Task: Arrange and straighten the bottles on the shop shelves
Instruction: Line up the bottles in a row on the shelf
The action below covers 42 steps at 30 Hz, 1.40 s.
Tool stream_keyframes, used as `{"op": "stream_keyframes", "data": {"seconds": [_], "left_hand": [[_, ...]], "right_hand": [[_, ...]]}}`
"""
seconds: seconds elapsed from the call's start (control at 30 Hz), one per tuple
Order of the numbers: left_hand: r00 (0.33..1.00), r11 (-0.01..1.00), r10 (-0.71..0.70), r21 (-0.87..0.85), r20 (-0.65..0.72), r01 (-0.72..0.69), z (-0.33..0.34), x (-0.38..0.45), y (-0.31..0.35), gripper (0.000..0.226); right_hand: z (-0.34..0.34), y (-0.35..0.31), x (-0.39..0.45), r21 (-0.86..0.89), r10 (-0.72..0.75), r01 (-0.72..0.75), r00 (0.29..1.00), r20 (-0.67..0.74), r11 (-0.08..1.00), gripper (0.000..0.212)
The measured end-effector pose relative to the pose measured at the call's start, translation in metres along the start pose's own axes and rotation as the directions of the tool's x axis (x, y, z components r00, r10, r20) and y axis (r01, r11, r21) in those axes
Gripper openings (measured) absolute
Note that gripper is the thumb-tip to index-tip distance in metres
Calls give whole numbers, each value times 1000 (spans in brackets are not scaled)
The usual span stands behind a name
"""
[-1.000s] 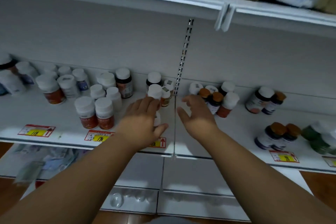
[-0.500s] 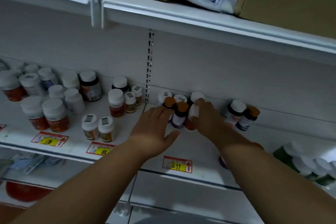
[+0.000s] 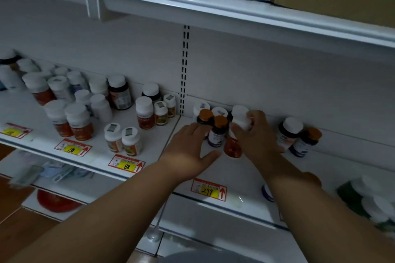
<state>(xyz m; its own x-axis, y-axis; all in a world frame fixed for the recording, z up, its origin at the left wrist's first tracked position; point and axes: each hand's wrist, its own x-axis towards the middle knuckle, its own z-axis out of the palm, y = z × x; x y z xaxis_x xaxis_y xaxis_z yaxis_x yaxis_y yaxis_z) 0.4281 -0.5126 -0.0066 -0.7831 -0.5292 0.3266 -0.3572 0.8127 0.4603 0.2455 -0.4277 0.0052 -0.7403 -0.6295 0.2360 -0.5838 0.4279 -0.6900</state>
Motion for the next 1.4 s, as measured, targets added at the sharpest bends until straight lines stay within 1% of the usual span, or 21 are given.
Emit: {"op": "stream_keyframes", "data": {"seconds": [0.03, 0.1, 0.17, 0.23, 0.3, 0.4, 0.5, 0.57, 0.63, 0.77, 0.83, 0.9, 0.97, 1.03, 1.1, 1.17, 1.2, 1.27, 1.33, 1.4], "left_hand": [[1000, 1000, 4, -18, 0, -4, -3, 0, -3, 67], [1000, 997, 12, -71, 7, -12, -13, -4, -11, 72], [999, 993, 48, -108, -5, -48, -26, -13, -23, 73], [995, 990, 95, -107, -17, -97, -42, -24, -43, 74], [993, 989, 119, -92, -3, -119, -63, -37, -70, 75], [991, 988, 137, -71, 3, -136, -100, -60, -110, 76], [992, 990, 125, -58, -29, -127, -134, -89, -147, 71], [995, 996, 90, -21, -47, -91, -153, -102, -171, 70], [998, 1000, 14, -2, -67, -14, -170, -108, -191, 66], [966, 991, -132, -23, -221, 130, -191, -114, -223, 46], [952, 988, -148, 2, -269, 155, -199, -114, -235, 39], [967, 982, -111, 122, -228, 141, -205, -110, -249, 41], [987, 953, -70, 281, -146, 109, -211, -98, -261, 50], [997, 927, -36, 370, -71, 60, -215, -84, -274, 56], [1000, 916, 27, 400, -13, -19, -214, -70, -287, 59], [991, 903, 124, 407, 59, -137, -210, -57, -301, 59], [982, 894, 162, 406, 98, -188, -207, -52, -307, 61], [966, 882, 196, 401, 167, -248, -202, -44, -316, 66], [956, 880, 207, 387, 206, -274, -197, -37, -325, 70], [944, 883, 224, 360, 240, -301, -196, -33, -333, 72]], "right_hand": [[1, -9, -5, 41, 8, -8, 1000, 5, 999, 48], [5, -32, -16, 191, 30, -35, 999, 29, 981, 41], [15, -59, -29, 367, 94, -112, 993, 67, 924, 42], [34, -85, -41, 438, 159, -178, 984, 78, 881, 38], [57, -114, -56, 465, 176, -184, 982, 60, 866, 35], [87, -163, -78, 535, 100, -93, 995, 15, 840, 33], [117, -206, -99, 569, -9, -16, 999, 42, 823, 32], [138, -228, -107, 556, -64, 16, 996, 68, 831, 26], [157, -247, -109, 546, -89, 19, 991, 101, 838, 23], [193, -270, -103, 484, -124, 10, 971, 204, 875, 25], [208, -277, -98, 441, -121, 3, 963, 241, 897, 26], [222, -281, -96, 373, -101, 5, 966, 240, 928, 30], [234, -283, -96, 322, -85, 7, 970, 227, 947, 38], [245, -285, -96, 263, -84, 25, 973, 217, 964, 46], [254, -289, -88, 171, -56, 15, 969, 239, 985, 42], [260, -293, -78, 82, 51, -77, 958, 284, 994, 29], [263, -294, -75, 56, 90, -111, 952, 293, 992, 26], [268, -294, -74, 16, 126, -137, 949, 288, 990, 31], [271, -294, -72, -52, 147, -138, 949, 279, 989, 36], [274, -294, -72, -108, 181, -156, 941, 286, 982, 36]]}}
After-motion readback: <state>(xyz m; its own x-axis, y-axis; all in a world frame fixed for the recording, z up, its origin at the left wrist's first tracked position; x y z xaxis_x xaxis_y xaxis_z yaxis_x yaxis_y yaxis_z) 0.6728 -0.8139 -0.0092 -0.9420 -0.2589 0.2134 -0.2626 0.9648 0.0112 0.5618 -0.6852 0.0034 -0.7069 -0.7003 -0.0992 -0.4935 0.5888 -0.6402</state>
